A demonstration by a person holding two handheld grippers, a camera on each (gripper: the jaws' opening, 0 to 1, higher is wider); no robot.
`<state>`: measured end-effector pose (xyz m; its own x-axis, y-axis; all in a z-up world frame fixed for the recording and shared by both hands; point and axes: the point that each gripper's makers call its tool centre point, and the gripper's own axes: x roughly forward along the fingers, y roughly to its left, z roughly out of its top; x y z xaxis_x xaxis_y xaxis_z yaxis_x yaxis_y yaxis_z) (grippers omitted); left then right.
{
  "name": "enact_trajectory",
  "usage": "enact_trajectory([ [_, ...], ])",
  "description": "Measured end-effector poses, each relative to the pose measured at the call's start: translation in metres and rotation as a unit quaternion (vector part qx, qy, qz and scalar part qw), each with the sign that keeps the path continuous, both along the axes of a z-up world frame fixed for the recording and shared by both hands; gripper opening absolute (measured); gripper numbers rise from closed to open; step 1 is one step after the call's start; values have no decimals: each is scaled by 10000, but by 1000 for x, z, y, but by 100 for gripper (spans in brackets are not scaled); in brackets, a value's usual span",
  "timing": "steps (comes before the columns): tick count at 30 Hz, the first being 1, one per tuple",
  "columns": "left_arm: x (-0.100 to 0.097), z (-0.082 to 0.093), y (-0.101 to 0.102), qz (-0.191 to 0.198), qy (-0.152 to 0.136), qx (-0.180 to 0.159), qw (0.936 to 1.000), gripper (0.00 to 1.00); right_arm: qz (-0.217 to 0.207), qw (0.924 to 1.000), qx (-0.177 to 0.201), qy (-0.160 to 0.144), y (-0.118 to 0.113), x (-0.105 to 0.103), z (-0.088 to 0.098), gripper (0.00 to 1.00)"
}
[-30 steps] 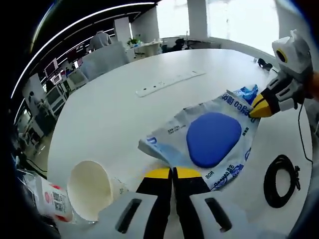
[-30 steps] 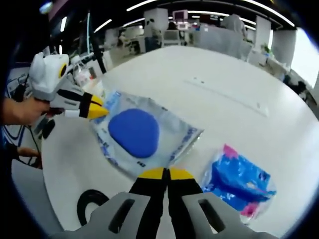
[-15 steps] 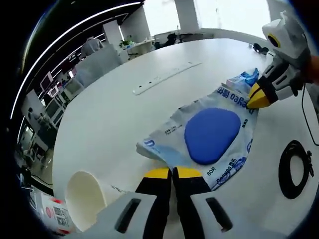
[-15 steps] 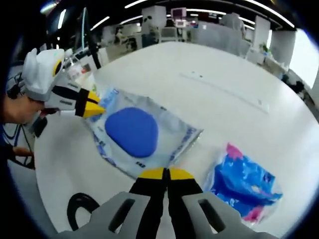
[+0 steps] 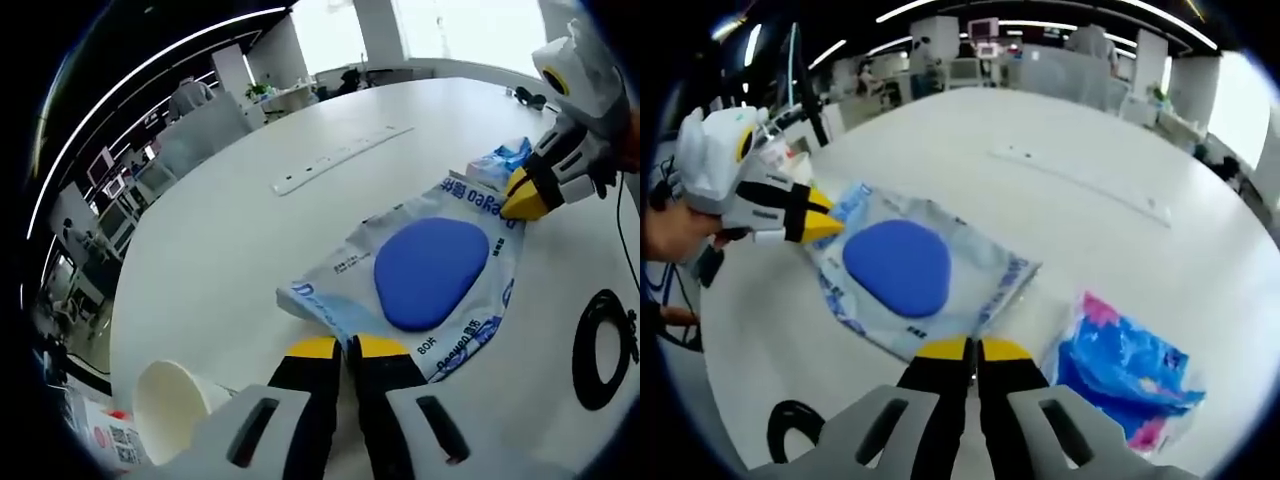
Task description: Arrange the tabletop items into an orderly group along one side of the table until the central work area is clear of visible clutter.
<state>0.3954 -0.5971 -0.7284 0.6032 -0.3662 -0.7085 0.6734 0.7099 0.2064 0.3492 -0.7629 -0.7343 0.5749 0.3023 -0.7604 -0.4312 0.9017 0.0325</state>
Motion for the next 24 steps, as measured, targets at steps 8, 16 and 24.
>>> enact_trajectory([
  [8, -4, 0, 0, 7, -3, 85, 10000, 11, 60, 9999, -115, -71, -1, 2, 1, 3],
  [16, -4, 4, 0, 81, -19, 19, 10000, 17, 101, 9998, -174, -55, -2, -1, 1, 7],
  [24, -7, 12, -3, -61, -153, 125, 9998, 25, 175, 9992, -292, -227, -5, 1, 12, 14],
])
